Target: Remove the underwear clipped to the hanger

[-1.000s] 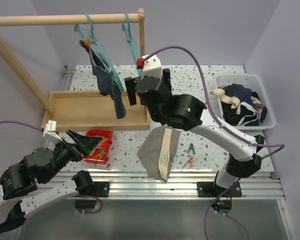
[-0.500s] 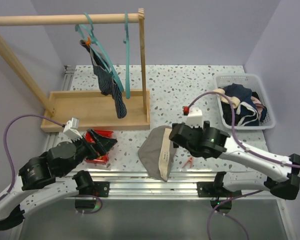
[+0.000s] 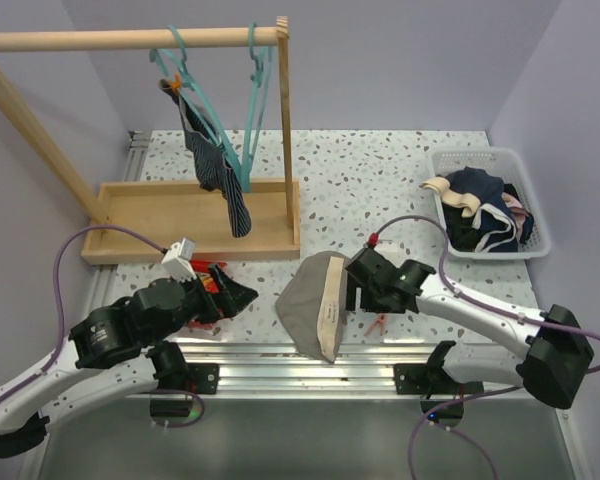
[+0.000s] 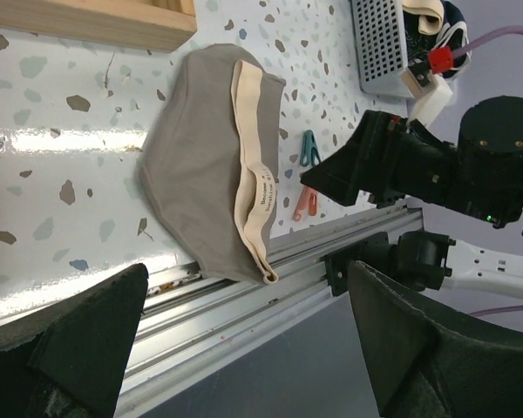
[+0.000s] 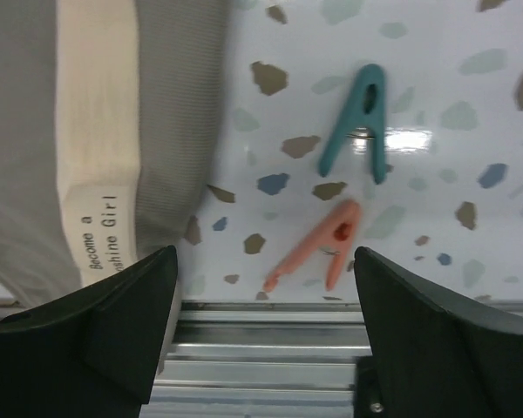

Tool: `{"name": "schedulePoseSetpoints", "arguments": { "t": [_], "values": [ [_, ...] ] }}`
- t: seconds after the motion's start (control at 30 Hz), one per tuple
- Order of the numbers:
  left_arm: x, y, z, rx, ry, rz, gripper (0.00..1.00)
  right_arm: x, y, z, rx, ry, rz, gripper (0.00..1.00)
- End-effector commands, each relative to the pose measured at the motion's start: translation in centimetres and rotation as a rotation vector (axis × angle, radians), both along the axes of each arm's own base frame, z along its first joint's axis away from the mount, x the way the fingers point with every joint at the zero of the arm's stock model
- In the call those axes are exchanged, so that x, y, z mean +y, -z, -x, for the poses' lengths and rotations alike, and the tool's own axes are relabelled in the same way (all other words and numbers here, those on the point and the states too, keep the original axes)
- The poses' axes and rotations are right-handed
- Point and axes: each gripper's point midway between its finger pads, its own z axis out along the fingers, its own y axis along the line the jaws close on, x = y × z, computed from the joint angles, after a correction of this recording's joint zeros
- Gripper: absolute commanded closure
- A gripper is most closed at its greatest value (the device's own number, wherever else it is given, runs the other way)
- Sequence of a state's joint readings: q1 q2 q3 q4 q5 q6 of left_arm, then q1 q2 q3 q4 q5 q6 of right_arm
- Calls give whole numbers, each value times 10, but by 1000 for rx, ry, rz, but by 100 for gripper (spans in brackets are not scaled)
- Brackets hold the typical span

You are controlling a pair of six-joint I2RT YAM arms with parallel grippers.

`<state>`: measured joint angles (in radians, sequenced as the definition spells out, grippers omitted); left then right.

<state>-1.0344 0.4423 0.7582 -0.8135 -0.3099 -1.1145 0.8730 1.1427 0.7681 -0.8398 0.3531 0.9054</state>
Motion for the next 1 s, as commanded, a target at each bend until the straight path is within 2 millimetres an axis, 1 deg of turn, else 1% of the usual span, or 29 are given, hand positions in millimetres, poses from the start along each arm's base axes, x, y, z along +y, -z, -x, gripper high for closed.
{"name": "schedulePoseSetpoints", "arguments": {
  "t": [0.0, 0.03, 0.1, 0.13, 0.17, 0.2, 0.23, 0.33, 0.37, 0.63, 0.77, 0.8, 0.87, 0.9, 0.97],
  "values": [
    [-6, -14, -2, -40, 13, 63, 0, 57, 0, -7, 43, -127, -183, 15],
    [-5, -13, -1, -37, 10, 65, 0, 63, 8, -9, 59, -119, -185, 16],
    [-2, -12, 0, -30, 0, 64, 0, 65, 18, -8, 90, -110, -162, 18],
    [-1, -12, 0, -28, -2, 67, 0, 70, 19, -10, 104, -112, -160, 18],
    [1, -10, 1, -21, -8, 66, 0, 72, 26, -9, 120, -117, -137, 18],
    [3, -11, 1, -25, -16, 75, 0, 78, 26, -8, 114, -136, -133, 18],
    [4, -12, 1, -25, -22, 80, 0, 88, 21, -11, 94, -152, -158, 18],
    [8, -12, 1, -27, -33, 85, 0, 104, 15, -16, 83, -166, -183, 17],
    [9, -12, 2, -25, -33, 85, 0, 108, 20, -14, 106, -174, -180, 16],
    [13, -7, 2, -17, -47, 83, 0, 108, 39, -11, 156, -148, -142, 24],
    [16, -6, 3, -20, -54, 83, 0, 108, 46, -12, 171, -138, -118, 30],
    [17, -6, 2, -20, -59, 81, 0, 108, 47, -13, 170, -137, -113, 35],
    [19, -5, 3, -21, -63, 77, 0, 110, 47, -12, 180, -141, -115, 42],
    [20, -6, 3, -22, -64, 78, 0, 108, 47, -12, 177, -139, -109, 59],
    [22, -6, 3, -23, -71, 79, 0, 108, 40, -17, 147, -126, -115, 76]
  ]
}}
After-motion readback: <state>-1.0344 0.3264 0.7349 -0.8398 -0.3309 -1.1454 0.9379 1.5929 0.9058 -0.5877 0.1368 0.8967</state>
